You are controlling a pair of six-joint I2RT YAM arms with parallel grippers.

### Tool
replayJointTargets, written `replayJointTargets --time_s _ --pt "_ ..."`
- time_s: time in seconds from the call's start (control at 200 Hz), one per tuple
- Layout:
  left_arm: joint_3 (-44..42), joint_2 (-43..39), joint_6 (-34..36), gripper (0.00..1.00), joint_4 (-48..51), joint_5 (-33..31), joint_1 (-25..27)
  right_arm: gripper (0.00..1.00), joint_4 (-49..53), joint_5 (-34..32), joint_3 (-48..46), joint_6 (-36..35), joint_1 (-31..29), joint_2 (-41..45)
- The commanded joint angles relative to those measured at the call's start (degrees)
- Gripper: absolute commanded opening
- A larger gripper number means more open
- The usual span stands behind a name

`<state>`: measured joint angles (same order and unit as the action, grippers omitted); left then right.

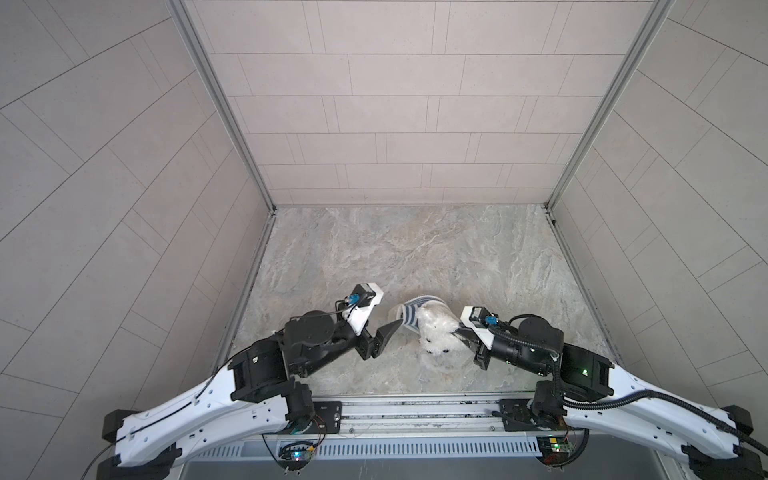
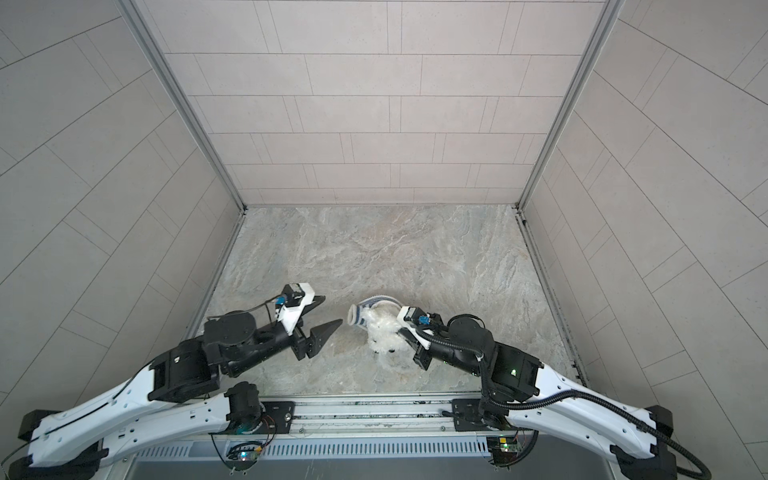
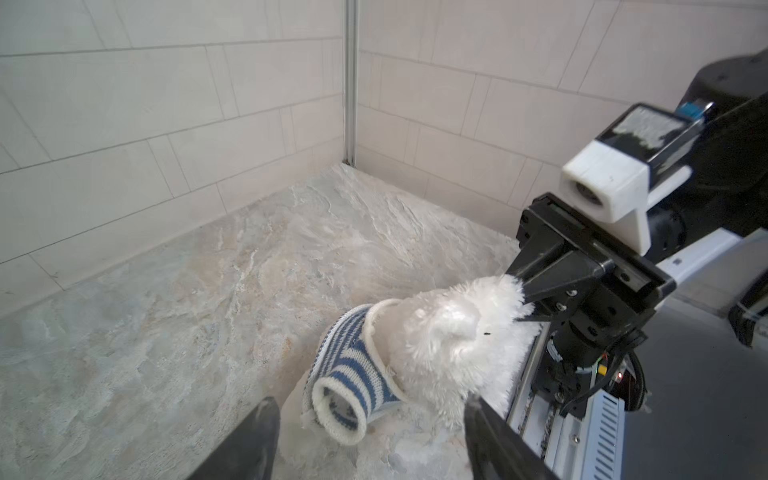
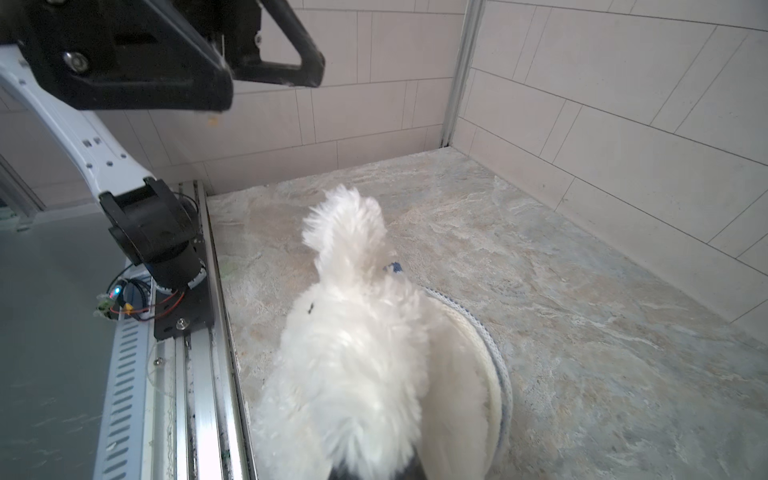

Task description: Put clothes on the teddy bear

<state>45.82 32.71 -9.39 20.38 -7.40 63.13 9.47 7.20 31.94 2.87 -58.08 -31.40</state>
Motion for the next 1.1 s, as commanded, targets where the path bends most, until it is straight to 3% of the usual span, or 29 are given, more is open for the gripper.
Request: replayJointTargets --time_s 0.0,0.095,0.16,0.35,0.541,0.691,0.811,0.966,1.096 --pt "-4.01 -3.90 -8.32 0.61 -2.02 2.21 -3.20 0.00 -11.44 9.23 -0.49 3.68 2.66 2.44" --pt "-7.03 -6.60 -13.68 0.46 -3.76 3.58 -6.10 0.00 -16.70 14.12 -1.49 5.24 4.75 4.11" --pt "-9.04 -8.22 -17.32 0.41 -5.38 4.79 -7.76 0.00 -18.71 15.88 -1.63 5.97 5.81 5.09" --pt "-13.30 -12.60 -23.92 0.40 -9.02 5.09 -8.91 0.00 -21.74 19.32 -1.63 6.39 7.82 7.11" --pt "-16.48 -11.82 -24.44 0.47 -15.42 11.11 -8.90 0.00 -25.24 22.16 -1.25 7.66 8.69 5.74" --pt "-16.79 -8.98 -23.82 0.47 -20.11 15.02 -8.90 0.00 -26.24 23.34 -0.72 7.98 8.78 4.94" --pt "-16.62 -6.72 -23.81 0.41 -22.18 15.64 -8.90 0.00 -27.80 23.88 -1.10 8.46 8.78 5.46" --pt "-17.19 -5.73 -24.34 0.25 -24.95 16.36 -8.91 0.00 -27.58 23.17 -1.36 8.55 8.87 6.33" --pt "-17.53 -6.20 -24.46 0.21 -24.95 16.36 -8.91 0.00 -27.48 22.02 -1.72 8.50 8.91 7.26"
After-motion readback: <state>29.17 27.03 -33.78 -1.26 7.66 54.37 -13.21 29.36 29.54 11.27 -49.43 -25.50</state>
